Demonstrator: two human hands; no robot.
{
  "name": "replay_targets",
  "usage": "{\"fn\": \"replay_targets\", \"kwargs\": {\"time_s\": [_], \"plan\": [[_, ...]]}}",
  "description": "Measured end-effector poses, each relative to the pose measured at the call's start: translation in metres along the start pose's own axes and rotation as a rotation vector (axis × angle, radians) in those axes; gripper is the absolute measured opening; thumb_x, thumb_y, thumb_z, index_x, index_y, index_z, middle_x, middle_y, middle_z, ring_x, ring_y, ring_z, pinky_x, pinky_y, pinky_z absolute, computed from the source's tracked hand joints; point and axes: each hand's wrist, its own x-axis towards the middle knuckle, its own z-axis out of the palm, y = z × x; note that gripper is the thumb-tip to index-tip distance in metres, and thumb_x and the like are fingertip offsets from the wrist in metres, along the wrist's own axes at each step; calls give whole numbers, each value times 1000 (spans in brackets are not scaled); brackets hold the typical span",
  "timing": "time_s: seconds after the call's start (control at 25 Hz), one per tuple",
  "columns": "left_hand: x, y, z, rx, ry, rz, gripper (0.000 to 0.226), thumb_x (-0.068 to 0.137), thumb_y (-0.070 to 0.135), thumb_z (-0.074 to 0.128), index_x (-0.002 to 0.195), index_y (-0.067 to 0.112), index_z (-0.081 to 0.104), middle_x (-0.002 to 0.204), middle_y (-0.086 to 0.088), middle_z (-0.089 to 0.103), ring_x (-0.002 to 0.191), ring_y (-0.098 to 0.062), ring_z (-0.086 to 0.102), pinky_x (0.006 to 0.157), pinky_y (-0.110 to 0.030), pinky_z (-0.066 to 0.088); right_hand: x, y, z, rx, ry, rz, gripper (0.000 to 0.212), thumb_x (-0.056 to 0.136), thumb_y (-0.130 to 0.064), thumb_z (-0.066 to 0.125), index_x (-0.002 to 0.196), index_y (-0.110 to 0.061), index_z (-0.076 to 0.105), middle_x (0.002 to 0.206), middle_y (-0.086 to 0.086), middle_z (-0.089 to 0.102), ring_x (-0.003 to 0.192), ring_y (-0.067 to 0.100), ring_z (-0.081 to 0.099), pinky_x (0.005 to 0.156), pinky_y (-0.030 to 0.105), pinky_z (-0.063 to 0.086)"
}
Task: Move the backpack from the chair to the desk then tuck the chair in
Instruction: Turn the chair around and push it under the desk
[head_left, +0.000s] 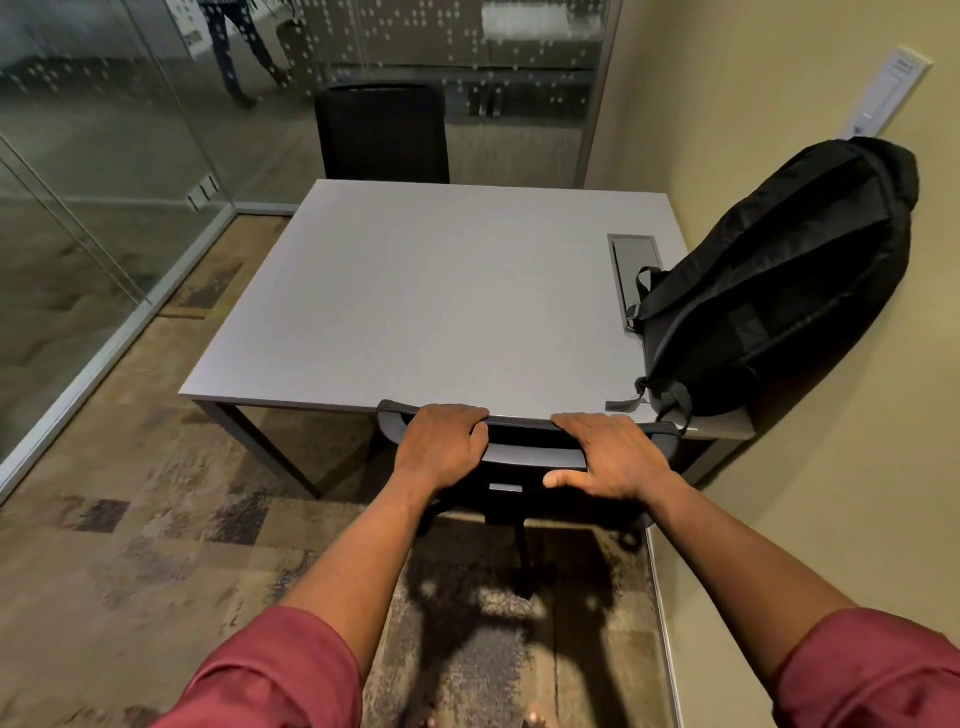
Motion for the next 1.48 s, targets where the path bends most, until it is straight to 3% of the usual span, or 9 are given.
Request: {"fn": "replay_targets", "kwargs": {"time_s": [0.2,0.76,1.04,1.16,1.28,1.48], "plan": [[7,-7,1,13,-9,-12,47,99,38,33,132,21,63,130,0,67,120,-21,59,104,-36,42,6,-2,0,-12,14,7,111,69,-97,30,151,-22,34,153,0,45,137,24,44,112,47,32],[22,-18,2,19,30,0,50,95,38,29,127,25,65,120,1,72,108,-21,63,95,-35,46,16,-2,0,6,34,13,111,72,-96,25,153,-21,32,155,1,43,139,24,42,114,48,30],[25,-21,5,9,24,16,49,94,38,28,121,23,66,114,0,72,102,-22,62,99,-39,43,17,-3,1,60,86,45,85,87,-81,20,147,-24,39,146,1,53,131,25,50,107,45,36],[27,-21,4,4,-27,34,52,95,39,25,128,20,61,126,-2,67,115,-22,58,111,-45,36,18,-6,1,60,111,72,72,93,-73,22,144,-25,43,141,-1,58,126,24,53,103,43,39],[26,-19,4,22,-96,31,56,98,39,25,149,23,40,154,-2,44,143,-20,34,123,-47,14,18,-9,1,73,119,94,68,96,-67,23,146,-25,40,143,1,55,130,23,49,110,45,32],[20,-3,5,20,-70,42,54,101,37,26,151,21,36,160,-1,34,150,-20,21,124,-45,7,17,-22,2,105,147,167,67,98,-63,24,148,-20,37,147,4,51,135,25,44,113,50,28]]}}
